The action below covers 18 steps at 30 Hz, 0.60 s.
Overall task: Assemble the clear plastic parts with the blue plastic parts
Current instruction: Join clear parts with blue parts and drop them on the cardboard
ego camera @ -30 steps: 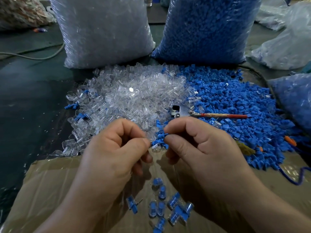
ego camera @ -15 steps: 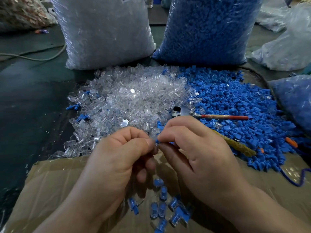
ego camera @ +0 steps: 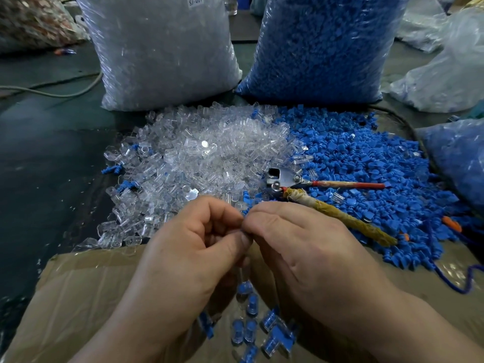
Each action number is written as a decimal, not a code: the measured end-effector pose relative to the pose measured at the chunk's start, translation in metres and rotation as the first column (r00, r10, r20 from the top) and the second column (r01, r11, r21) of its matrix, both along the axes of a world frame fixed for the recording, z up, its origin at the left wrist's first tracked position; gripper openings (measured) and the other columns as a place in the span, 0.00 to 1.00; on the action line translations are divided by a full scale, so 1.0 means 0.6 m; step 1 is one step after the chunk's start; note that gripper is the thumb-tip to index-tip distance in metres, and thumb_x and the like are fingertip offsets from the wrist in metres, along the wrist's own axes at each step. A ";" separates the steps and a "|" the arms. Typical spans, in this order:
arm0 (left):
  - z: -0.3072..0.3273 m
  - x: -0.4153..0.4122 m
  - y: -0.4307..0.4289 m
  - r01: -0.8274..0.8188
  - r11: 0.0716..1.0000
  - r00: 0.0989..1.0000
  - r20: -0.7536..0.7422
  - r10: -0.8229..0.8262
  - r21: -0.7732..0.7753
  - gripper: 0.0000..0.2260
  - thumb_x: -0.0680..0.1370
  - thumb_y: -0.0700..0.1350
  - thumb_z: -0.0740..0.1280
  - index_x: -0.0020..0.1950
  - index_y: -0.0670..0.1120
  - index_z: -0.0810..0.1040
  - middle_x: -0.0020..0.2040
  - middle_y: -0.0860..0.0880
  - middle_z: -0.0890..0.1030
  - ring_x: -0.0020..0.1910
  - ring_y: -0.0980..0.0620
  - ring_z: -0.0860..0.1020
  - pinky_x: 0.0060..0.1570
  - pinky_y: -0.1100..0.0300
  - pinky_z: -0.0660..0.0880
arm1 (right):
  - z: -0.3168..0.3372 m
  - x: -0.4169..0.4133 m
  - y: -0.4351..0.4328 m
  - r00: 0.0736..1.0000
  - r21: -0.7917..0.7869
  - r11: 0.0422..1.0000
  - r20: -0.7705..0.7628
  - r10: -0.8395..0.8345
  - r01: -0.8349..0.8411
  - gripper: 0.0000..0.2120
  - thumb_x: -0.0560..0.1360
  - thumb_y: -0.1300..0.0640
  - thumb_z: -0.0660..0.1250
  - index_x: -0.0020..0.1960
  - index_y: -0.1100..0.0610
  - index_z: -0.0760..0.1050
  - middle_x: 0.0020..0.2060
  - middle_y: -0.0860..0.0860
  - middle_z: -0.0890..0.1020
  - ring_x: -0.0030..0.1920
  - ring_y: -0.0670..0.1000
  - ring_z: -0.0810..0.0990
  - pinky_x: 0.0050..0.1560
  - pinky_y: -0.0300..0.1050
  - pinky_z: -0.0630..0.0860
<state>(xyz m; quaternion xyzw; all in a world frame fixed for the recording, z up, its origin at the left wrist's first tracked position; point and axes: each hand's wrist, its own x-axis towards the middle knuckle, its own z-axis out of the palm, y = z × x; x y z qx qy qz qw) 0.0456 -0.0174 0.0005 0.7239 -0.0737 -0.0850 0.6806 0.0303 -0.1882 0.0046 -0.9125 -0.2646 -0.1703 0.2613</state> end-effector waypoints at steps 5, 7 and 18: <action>-0.001 -0.001 0.003 0.017 0.999 0.999 -0.033 -0.018 -0.042 0.10 0.63 0.49 0.73 0.44 0.55 0.84 0.36 0.47 0.84 0.32 0.52 0.82 0.31 0.64 0.77 | 0.010 0.000 -0.009 0.999 0.030 0.998 -0.019 -0.046 0.046 0.14 0.77 0.53 0.62 0.61 0.54 0.77 0.54 0.50 0.80 0.53 0.52 0.79 0.49 0.52 0.80; -0.003 0.003 0.009 -0.037 0.998 0.998 -0.052 0.034 -0.055 0.10 0.64 0.48 0.75 0.44 0.54 0.84 0.35 0.46 0.83 0.31 0.50 0.82 0.31 0.63 0.77 | 0.012 0.008 -0.026 0.970 -0.104 0.965 -0.009 -0.244 0.241 0.22 0.76 0.46 0.60 0.68 0.48 0.67 0.62 0.48 0.76 0.63 0.51 0.74 0.60 0.56 0.76; 0.007 0.012 0.015 -0.099 0.988 0.989 -0.125 0.085 -0.115 0.16 0.75 0.31 0.67 0.39 0.51 0.83 0.29 0.47 0.79 0.27 0.50 0.77 0.25 0.62 0.76 | 0.016 0.055 -0.106 0.803 -0.591 0.723 -0.200 -0.562 0.359 0.36 0.68 0.29 0.52 0.73 0.42 0.55 0.68 0.45 0.66 0.66 0.54 0.65 0.65 0.53 0.65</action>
